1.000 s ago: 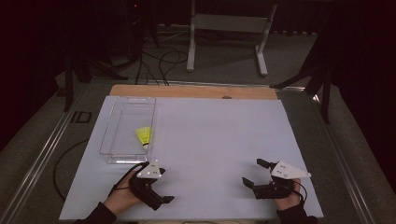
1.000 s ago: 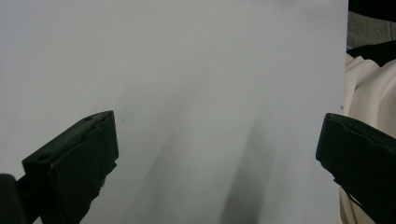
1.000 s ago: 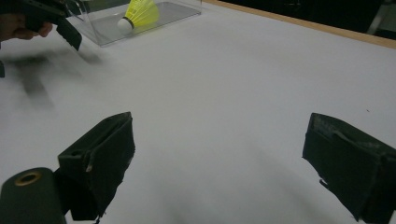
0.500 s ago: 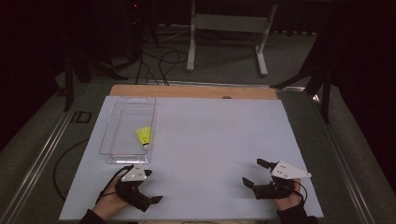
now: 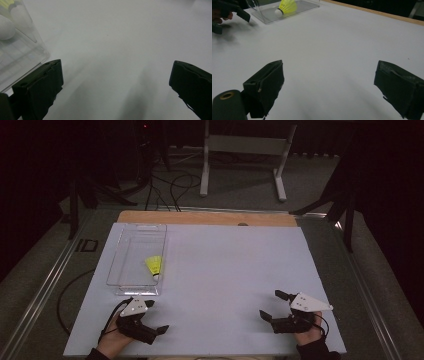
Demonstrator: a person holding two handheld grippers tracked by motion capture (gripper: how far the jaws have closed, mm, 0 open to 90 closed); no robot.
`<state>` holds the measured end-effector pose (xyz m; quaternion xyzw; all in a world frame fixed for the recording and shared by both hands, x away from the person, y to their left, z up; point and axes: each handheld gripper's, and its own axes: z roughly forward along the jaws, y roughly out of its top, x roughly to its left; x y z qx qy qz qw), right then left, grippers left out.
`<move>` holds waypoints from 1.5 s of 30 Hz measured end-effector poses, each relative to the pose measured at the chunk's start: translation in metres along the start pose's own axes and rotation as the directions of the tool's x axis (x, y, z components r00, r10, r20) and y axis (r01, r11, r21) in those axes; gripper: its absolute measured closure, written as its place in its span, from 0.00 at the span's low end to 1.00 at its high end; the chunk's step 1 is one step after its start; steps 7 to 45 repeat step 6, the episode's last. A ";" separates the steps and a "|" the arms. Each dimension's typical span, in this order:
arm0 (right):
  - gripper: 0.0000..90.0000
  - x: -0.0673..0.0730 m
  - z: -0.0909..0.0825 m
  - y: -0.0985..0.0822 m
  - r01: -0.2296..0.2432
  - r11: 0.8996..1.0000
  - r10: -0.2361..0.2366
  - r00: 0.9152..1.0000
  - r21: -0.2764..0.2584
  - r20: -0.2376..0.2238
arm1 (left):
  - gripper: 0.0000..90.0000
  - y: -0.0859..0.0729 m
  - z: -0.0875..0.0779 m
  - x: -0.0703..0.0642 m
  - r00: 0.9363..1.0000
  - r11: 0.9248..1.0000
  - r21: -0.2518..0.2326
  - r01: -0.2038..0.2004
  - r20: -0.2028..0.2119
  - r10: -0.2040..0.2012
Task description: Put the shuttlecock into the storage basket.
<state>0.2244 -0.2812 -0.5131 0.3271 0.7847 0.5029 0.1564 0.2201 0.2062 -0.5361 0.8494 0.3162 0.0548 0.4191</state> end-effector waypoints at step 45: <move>0.10 0.000 0.001 0.000 -0.002 1.000 0.002 1.000 0.003 0.001 | 0.00 -0.001 0.001 0.001 1.000 1.000 0.004 -0.001 0.006 0.001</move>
